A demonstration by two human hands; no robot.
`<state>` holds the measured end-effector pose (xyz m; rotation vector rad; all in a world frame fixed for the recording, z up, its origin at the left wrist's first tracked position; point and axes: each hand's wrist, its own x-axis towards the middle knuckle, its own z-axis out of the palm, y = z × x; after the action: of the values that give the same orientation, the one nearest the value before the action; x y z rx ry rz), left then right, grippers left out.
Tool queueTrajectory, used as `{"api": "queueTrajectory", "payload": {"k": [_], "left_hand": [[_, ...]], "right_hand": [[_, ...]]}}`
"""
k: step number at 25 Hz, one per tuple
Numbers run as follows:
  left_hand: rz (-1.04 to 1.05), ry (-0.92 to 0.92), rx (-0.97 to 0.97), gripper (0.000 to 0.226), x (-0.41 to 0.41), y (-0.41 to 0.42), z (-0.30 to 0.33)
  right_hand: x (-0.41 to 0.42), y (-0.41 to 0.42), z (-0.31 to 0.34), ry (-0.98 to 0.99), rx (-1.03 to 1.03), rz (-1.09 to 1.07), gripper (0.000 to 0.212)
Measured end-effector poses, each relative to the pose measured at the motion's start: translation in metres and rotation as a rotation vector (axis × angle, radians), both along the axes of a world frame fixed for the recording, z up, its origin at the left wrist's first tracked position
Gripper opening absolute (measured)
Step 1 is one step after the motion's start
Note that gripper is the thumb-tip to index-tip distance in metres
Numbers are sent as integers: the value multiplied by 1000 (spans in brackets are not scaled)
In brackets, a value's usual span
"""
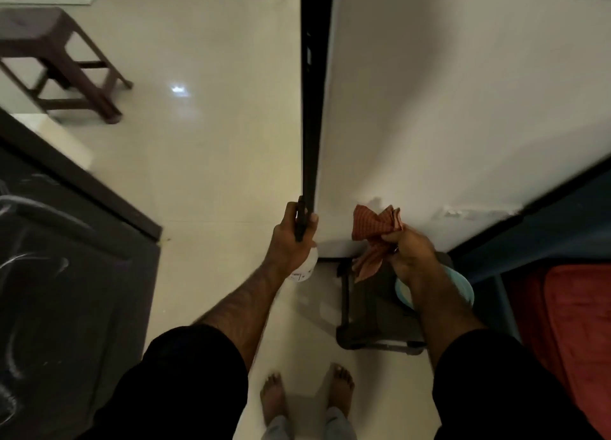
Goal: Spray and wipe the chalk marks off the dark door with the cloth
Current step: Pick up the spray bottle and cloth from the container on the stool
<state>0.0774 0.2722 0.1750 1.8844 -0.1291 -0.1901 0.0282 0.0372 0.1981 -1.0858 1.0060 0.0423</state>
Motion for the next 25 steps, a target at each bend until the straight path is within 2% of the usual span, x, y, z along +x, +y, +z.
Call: {"api": "queueTrajectory", "payload": {"k": [5,8,12,15,21,25], "left_hand": [[255,-30,56,26,-1,94,59],[438,-72,73,28,-11,148,81],[744,-74,64,42,-34,229,107],[927,-44,22,33,-45,294,132],[1131,-161,-74,16,-42,414,224],[1149,-243,-67,15,-30,469,309]], "right_hand": [[53,79,28,-42,-7,371,28],[77,142,49,-93,55,567,24],[104,234,95,-168,181,830,28],[123,314,131,-252,194,1024,36],[163,474,220,-415,97,1102,18],[187,560,302,-546,87,1153,20]]}}
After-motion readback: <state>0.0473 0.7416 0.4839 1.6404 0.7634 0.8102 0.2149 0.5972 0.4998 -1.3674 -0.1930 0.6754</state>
